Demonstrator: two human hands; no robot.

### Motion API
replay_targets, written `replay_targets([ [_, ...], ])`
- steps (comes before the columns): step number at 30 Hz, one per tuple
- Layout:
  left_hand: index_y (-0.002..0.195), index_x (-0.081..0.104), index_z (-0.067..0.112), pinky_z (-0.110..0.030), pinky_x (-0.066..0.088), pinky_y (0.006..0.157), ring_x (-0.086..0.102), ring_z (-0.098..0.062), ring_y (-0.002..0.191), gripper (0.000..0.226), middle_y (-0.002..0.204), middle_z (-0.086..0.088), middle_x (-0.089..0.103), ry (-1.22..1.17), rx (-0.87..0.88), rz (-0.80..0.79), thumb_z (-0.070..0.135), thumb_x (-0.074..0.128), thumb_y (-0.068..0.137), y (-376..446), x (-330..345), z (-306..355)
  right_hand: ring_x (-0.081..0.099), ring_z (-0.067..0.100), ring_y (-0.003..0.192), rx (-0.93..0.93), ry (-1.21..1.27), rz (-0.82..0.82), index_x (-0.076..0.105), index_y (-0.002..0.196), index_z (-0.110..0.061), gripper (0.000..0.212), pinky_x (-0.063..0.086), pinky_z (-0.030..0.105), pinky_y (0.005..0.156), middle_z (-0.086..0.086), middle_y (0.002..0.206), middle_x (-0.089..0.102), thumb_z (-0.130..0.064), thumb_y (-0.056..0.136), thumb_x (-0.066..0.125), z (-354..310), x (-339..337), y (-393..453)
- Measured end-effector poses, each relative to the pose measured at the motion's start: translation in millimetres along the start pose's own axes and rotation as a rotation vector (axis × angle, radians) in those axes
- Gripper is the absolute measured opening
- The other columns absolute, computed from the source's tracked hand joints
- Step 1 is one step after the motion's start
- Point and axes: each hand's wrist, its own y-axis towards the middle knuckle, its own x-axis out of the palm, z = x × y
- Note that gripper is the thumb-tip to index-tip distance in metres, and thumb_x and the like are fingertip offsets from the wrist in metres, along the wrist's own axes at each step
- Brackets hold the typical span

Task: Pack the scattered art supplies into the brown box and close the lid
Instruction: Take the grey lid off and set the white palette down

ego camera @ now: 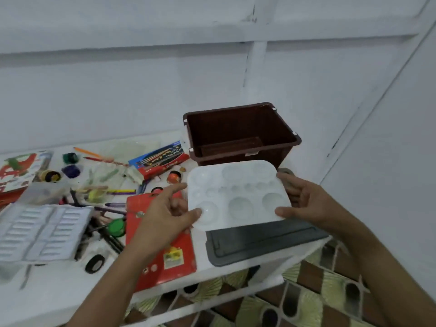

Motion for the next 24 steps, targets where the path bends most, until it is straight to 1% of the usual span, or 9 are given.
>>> replay_targets([
  [5,0.128,0.052,0.022,-0.033,0.057,0.061,0.065,-0.021,0.062,0.060,0.080,-0.012,0.068,0.060,-0.106,-0.067,0.012,0.079,0.075,7.4,36.0,-20.1,0.057,0.003,0.115,0.086,-0.191,-0.065,0.046,0.127,-0.042,0.083,0.049,0.026,0.093,-0.019,0.123,0.062,-0.015,0.061,0.087,42.8,-22.1,-3.9],
  [8,0.131,0.052,0.021,-0.030,0.057,0.066,0.066,-0.017,0.071,0.064,0.088,-0.008,0.067,0.203,-0.117,-0.075,0.019,0.081,0.074,14.9,51.1,-30.3,0.053,-0.010,0.105,0.123,-0.372,-0.042,0.037,0.124,-0.047,0.087,0.046,0.009,0.084,-0.034,0.114,0.053,-0.029,0.057,0.089,55.6,-29.5,4.0],
  [10,0.124,0.058,0.022,-0.032,0.056,0.068,0.064,-0.014,0.072,0.055,0.085,0.000,0.066,0.310,-0.094,-0.059,0.022,0.080,0.073,19.2,59.7,-32.2,0.051,-0.007,0.099,0.140,-0.457,-0.028,0.033,0.129,-0.042,0.092,0.043,0.005,0.075,-0.030,0.111,0.049,-0.033,0.057,0.089,63.4,-34.9,10.8],
  [14,0.107,0.062,0.014,-0.012,0.038,0.054,0.056,-0.009,0.071,0.039,0.079,0.013,0.057,0.481,-0.075,-0.021,0.026,0.078,0.074,23.4,74.8,-30.6,0.052,0.014,0.106,0.147,-0.576,-0.026,0.040,0.136,-0.029,0.105,0.047,0.024,0.087,-0.009,0.121,0.049,-0.062,0.047,0.083,79.4,-45.0,22.1],
  [16,0.111,0.060,0.015,-0.006,0.034,0.050,0.051,-0.004,0.071,0.040,0.083,0.011,0.057,0.539,-0.080,-0.006,0.026,0.077,0.076,22.5,80.9,-28.6,0.049,0.015,0.105,0.127,-0.586,-0.023,0.041,0.131,-0.031,0.090,0.042,0.022,0.085,-0.008,0.118,0.045,-0.052,0.055,0.085,81.1,-46.4,23.8],
  [18,0.115,0.059,0.014,-0.004,0.035,0.049,0.050,-0.004,0.073,0.044,0.091,0.009,0.060,0.549,-0.096,0.009,0.026,0.076,0.077,22.1,86.2,-27.5,0.046,0.014,0.104,0.119,-0.621,-0.010,0.037,0.139,-0.023,0.097,0.037,0.021,0.085,-0.005,0.121,0.042,-0.045,0.059,0.085,84.9,-48.2,25.4],
  [20,0.108,0.059,0.018,-0.005,0.034,0.049,0.054,-0.008,0.078,0.038,0.089,0.010,0.059,0.545,-0.109,0.036,0.027,0.077,0.076,22.2,90.9,-28.2,0.045,0.012,0.105,0.109,-0.651,0.001,0.035,0.142,-0.019,0.103,0.037,0.021,0.087,-0.002,0.129,0.042,-0.050,0.058,0.084,90.2,-52.3,28.5],
  [22,0.098,0.059,0.020,-0.007,0.032,0.049,0.057,-0.010,0.078,0.032,0.084,0.010,0.059,0.551,-0.121,0.058,0.029,0.078,0.074,22.4,93.3,-29.6,0.042,0.012,0.107,0.108,-0.664,-0.013,0.033,0.143,-0.019,0.103,0.036,0.023,0.092,-0.001,0.132,0.039,-0.050,0.059,0.084,92.3,-54.0,29.4],
  [24,0.101,0.061,0.017,-0.007,0.033,0.051,0.056,-0.008,0.076,0.034,0.086,0.008,0.062,0.534,-0.141,0.065,0.030,0.078,0.074,21.8,93.3,-30.7,0.039,0.014,0.113,0.088,-0.664,-0.005,0.033,0.142,-0.023,0.104,0.035,0.027,0.099,-0.003,0.128,0.033,-0.049,0.057,0.086,91.7,-54.9,29.4],
])
